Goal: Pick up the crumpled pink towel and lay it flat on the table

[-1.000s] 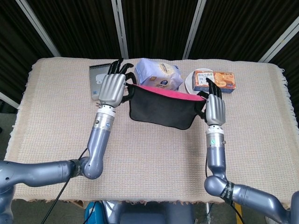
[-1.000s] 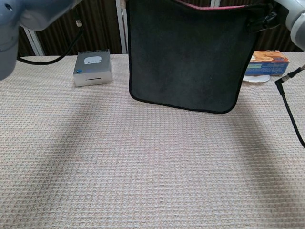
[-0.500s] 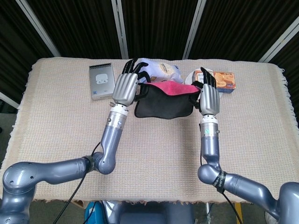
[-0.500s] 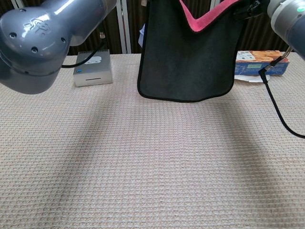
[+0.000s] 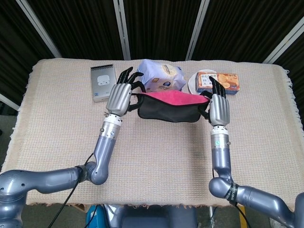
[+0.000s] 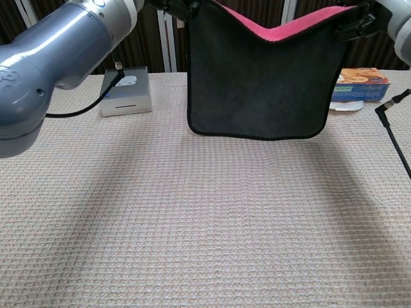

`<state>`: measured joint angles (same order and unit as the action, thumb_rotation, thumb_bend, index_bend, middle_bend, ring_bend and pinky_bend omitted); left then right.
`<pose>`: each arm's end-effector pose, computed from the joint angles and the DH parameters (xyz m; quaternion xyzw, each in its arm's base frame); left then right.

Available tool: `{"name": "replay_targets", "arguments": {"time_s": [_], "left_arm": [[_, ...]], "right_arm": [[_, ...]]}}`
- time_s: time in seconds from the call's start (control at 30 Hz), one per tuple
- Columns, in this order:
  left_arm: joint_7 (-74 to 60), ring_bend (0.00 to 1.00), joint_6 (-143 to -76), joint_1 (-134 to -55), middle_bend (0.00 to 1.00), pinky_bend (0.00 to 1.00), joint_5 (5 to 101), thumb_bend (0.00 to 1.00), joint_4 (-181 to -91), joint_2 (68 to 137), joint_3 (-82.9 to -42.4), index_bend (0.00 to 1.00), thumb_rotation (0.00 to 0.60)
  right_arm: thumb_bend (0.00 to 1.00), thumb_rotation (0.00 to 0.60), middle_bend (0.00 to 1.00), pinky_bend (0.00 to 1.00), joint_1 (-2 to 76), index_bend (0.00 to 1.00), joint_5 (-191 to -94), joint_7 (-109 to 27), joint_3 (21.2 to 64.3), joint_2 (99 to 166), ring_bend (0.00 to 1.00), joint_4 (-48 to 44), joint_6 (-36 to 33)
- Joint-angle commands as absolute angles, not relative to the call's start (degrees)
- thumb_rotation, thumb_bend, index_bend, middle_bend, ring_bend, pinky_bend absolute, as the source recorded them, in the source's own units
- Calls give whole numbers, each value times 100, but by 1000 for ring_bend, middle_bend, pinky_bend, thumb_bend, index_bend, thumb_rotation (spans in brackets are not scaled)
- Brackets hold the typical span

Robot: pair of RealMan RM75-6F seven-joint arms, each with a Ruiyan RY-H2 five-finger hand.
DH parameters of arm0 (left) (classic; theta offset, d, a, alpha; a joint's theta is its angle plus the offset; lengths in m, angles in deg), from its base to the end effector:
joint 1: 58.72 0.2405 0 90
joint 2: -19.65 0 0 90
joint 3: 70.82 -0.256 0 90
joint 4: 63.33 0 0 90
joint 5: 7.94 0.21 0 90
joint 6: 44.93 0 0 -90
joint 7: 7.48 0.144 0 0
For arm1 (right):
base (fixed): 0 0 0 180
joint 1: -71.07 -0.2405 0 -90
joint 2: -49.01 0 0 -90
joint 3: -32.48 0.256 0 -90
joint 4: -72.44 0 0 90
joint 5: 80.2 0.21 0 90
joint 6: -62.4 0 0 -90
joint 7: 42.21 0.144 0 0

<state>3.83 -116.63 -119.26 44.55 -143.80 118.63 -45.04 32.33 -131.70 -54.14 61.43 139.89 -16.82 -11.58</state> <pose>0.0032 0.4033 0.0161 -0.5576 -0.4136 -0.6078 0.3855 -0.1328 -0.3823 0.0701 0.4496 -0.4876 0.5614 0.4949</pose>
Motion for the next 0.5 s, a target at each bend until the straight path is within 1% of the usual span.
{"name": "replay_targets", "arguments": {"time_s": [0.03, 0.13, 0.3, 0.37, 0.5], "left_arm": [[279, 0, -11885, -11522, 191, 24, 4629, 675, -14960, 11693, -4793, 609, 600], [240, 0, -12037, -11226, 191, 24, 4823, 675, -15408, 11564, -5057, 610, 600], [81, 0, -12389, -10673, 192, 24, 5221, 674, -16162, 11408, -5550, 611, 600], [66, 0, -12516, -10450, 192, 24, 5402, 674, -16391, 11344, -5798, 612, 600], [21, 0, -12700, -10079, 194, 24, 5643, 675, -16578, 11276, -6170, 613, 600]], "right_arm": [[699, 600, 88, 0, 3589, 628, -13450, -5350, 5801, 13760, 0, -2166, -1407], [698, 600, 88, 0, 3823, 628, -13701, -5315, 5554, 13617, 0, -2505, -1583], [699, 600, 88, 0, 4221, 628, -14106, -5249, 5010, 13516, 0, -2872, -1820], [699, 600, 88, 0, 4373, 628, -14248, -5162, 4804, 13521, 0, -2907, -1884], [699, 600, 88, 0, 4596, 628, -14426, -4970, 4501, 13603, 0, -2818, -1923]]}}
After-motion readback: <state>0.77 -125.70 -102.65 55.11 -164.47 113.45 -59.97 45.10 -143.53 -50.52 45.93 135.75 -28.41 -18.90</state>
